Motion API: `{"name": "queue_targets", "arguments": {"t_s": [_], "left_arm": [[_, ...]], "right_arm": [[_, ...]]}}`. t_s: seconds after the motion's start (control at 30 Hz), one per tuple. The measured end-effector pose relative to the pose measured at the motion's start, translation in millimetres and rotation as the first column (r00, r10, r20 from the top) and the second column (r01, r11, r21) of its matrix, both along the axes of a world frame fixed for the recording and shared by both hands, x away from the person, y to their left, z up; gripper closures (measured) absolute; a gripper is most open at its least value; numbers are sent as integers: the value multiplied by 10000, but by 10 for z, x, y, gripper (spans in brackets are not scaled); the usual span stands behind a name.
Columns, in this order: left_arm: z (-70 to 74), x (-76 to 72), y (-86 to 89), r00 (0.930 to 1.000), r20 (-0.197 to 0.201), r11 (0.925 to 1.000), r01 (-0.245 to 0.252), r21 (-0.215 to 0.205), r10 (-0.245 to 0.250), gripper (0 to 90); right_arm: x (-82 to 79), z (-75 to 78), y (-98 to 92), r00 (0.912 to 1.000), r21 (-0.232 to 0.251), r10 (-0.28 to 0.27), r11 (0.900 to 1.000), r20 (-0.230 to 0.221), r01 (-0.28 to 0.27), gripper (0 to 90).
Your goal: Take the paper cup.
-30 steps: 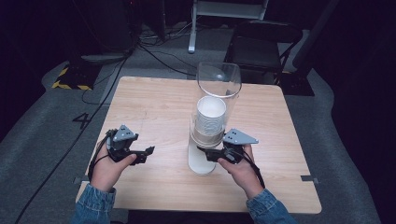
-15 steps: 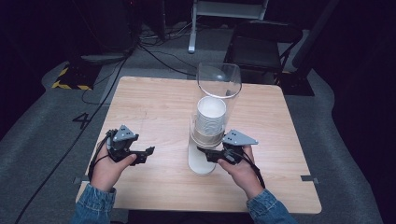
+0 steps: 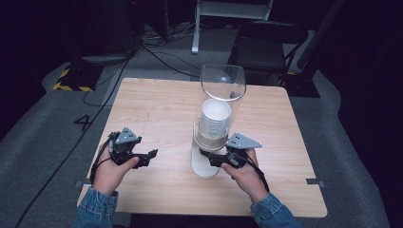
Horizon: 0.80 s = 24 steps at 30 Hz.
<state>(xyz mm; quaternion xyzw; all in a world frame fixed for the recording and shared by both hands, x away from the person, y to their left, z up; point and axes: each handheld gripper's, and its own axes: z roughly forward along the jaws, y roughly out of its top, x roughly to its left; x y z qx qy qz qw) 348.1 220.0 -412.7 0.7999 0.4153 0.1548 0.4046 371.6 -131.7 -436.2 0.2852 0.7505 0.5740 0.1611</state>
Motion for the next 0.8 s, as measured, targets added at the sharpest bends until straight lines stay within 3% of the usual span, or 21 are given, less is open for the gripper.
{"name": "queue_targets", "arguments": {"t_s": [0.2, 0.27, 0.37, 0.6, 0.8], "left_arm": [[-9, 10, 5, 10000, 66, 9999, 44, 99, -45, 209], [-6, 4, 1, 10000, 9, 10000, 38, 24, -38, 209], [11, -2, 6, 10000, 56, 10000, -7, -50, 7, 209], [6, 6, 22, 10000, 13, 10000, 12, -43, -12, 209], [6, 10, 18, 10000, -22, 9999, -6, -102, 6, 209]], "right_arm": [[2, -7, -5, 10000, -102, -25, 9999, 66, 25, 333], [22, -74, -2, 9999, -988, -17, 9951, -140, 3, 350], [46, -241, 1, 9987, -992, 87, 9950, -502, -136, 351], [26, -243, 1, 9990, -1138, 92, 9934, -429, -141, 335], [14, -269, -15, 9977, -1353, 190, 9904, -653, -277, 330]]}}
